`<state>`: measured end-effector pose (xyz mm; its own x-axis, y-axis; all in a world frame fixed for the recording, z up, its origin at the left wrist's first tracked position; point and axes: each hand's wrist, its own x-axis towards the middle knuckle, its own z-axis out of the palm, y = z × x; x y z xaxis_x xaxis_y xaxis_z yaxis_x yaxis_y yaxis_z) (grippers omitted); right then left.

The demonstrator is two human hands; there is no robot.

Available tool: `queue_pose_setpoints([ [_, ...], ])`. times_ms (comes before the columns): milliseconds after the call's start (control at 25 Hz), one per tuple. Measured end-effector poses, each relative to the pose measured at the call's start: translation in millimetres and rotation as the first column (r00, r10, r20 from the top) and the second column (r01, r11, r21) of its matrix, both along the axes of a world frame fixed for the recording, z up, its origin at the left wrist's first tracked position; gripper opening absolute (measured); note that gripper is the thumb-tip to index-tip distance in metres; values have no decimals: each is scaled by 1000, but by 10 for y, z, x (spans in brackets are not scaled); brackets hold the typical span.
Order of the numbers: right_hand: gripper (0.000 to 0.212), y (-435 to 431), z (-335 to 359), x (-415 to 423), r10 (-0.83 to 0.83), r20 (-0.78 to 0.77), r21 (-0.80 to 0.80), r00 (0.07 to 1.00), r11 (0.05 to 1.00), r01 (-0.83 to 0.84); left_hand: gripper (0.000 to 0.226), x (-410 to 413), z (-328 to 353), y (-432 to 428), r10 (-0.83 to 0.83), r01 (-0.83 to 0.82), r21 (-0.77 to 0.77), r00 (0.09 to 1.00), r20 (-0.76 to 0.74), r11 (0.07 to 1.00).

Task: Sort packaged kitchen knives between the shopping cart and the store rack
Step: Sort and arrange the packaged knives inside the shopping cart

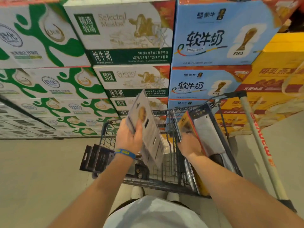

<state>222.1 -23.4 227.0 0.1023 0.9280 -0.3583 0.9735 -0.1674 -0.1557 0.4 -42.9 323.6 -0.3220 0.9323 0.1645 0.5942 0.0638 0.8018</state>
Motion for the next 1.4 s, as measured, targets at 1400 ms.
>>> queue_pose_setpoints([
  [1400, 12, -232, 1812, -135, 157, -693, 693, 704, 416, 589, 7, -119, -1463, -255, -586, 189, -823, 785, -201, 535],
])
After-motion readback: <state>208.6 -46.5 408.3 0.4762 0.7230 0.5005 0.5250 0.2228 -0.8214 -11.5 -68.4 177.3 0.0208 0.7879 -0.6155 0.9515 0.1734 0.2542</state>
